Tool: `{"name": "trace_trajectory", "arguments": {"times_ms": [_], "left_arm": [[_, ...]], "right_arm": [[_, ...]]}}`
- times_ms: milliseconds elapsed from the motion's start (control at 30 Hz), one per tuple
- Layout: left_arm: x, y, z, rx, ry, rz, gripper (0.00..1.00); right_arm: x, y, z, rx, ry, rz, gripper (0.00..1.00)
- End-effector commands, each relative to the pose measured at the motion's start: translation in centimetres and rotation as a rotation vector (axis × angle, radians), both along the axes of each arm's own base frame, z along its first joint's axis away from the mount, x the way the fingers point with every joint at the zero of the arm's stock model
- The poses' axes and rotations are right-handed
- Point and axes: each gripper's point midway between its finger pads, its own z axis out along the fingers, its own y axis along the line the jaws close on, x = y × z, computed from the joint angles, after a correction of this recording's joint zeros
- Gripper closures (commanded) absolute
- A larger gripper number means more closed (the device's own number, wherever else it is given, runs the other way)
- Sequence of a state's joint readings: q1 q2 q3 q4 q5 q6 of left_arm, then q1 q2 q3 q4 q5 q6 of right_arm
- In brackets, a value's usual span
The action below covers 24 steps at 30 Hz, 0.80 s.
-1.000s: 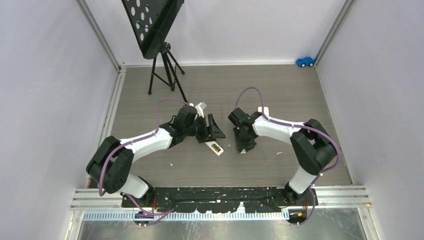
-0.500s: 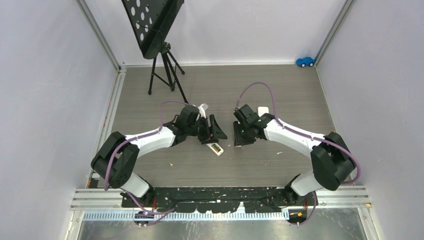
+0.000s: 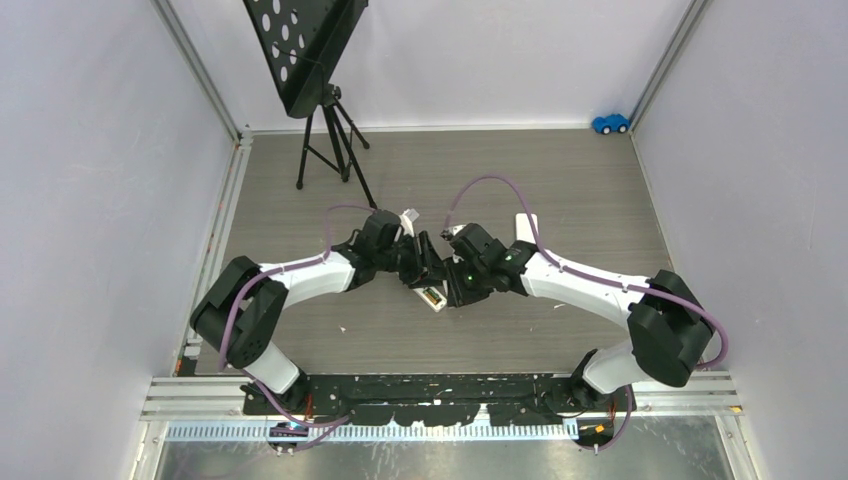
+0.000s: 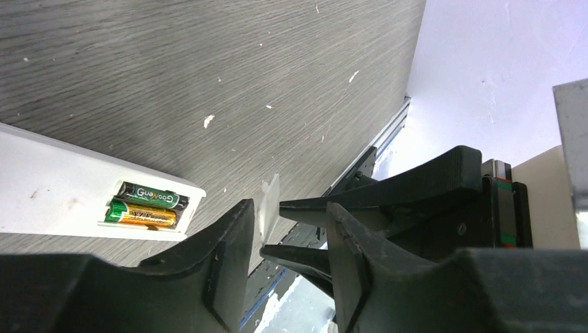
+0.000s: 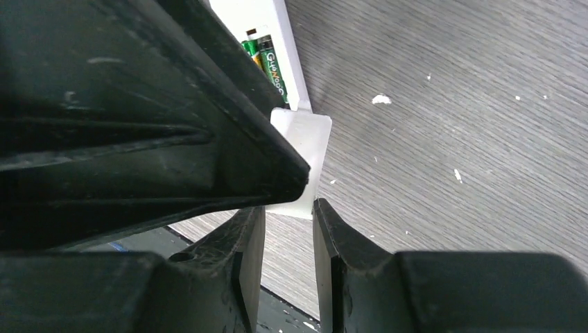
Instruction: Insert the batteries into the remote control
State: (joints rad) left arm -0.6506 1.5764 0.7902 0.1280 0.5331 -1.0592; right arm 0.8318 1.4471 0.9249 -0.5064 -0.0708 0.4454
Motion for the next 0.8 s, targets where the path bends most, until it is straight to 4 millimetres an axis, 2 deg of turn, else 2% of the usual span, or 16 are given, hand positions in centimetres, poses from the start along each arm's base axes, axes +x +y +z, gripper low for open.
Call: {"name": "trace_trajectory", "arguments": {"times_ms": [0,133,267,367,500,633,767], "left_arm": [[0.4,-0.8,2.1,-0.064,-0.049,-0.023,0.60],[0.1,-0.9,2.1,-0.073,-0.038,-0.035,0.66],[-0.3,-0.6,1.7,-0.067,-0.027,-0.035,0.67],[-0.2,0.2,0.8,-0.010,-0.038,-0.022,0.67],[0.3,1.2,-0.1,0.067,-0.069,0.012,0.65],[1.0,2.3,-0.8,0.133,-0.086,0.057,0.64],[1.2,2.9,-0.8,0.156,-0.096,0.070,0.62]], "right_arm": [[1.0,1.9,2.6,0.081,-0.073,0.040,0.71],[1.2,2.0,2.9,0.083,-0.084,0.037,0.71],[1.5,2.2,3.3,0.092,-0.097,0.035,0.71],[2.1,1.7,2.7,0.054,-0.108,-0.003,0.69],[3.5,-0.5,1.8,-0.054,-0.144,-0.125,0.56],[4.8,-3.8,0.9,-0.182,-0.176,-0.270,0.36],[5.6,-7.5,-1.0,-0.282,-0.106,-0.362,0.29]]}}
